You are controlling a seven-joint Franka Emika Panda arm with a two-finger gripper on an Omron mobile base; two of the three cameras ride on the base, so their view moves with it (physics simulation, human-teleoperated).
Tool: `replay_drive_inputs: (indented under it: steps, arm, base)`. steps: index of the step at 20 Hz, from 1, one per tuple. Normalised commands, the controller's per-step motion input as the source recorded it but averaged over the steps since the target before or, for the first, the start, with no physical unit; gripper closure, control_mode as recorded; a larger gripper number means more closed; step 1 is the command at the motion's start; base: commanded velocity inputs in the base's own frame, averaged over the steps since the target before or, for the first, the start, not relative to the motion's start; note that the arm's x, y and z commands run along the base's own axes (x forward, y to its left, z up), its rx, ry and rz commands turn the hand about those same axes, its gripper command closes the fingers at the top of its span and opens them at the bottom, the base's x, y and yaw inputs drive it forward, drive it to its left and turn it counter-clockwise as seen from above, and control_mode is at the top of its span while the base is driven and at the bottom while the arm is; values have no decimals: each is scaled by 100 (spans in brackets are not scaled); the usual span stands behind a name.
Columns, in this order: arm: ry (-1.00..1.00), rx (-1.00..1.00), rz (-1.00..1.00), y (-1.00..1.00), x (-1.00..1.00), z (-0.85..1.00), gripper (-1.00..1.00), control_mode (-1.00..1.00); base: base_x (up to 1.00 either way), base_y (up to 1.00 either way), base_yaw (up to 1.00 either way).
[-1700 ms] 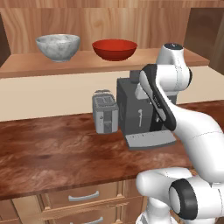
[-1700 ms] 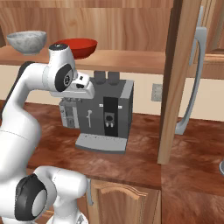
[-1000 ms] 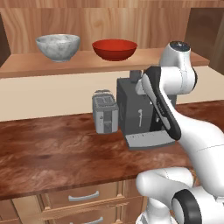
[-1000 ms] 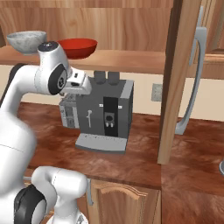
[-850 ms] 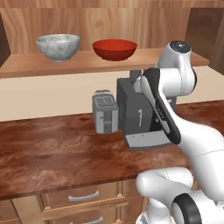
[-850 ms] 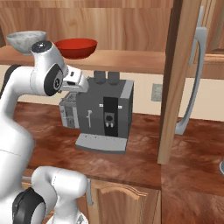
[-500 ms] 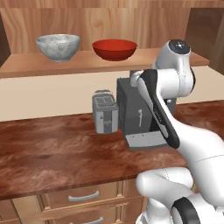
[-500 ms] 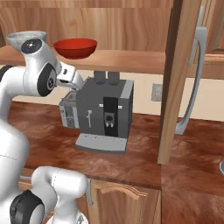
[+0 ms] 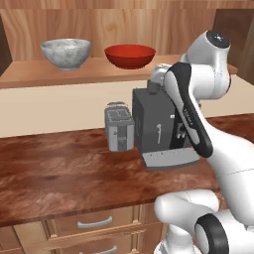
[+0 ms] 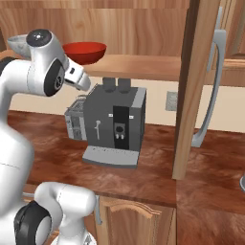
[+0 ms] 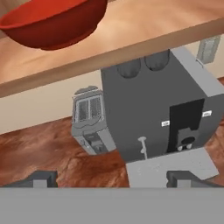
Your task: Pick up the bowls from the cabinet and place each bowl in front of a stool on the dining counter.
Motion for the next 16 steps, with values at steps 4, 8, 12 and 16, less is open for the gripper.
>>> replay_drive_inputs:
  steps: [4,8,12,16]
  arm:
    - [-9,2,0,0,4,49,-100,-100]
    - [-12,0,0,0,7,33,-100,-100]
    - [-13,0,0,0,13,22,-100,-100]
    - [-11,0,0,0,19,4,-100,-100]
  base:
    - [0,0,0]
    - [0,0,0]
    - [0,0,0]
    - [0,0,0]
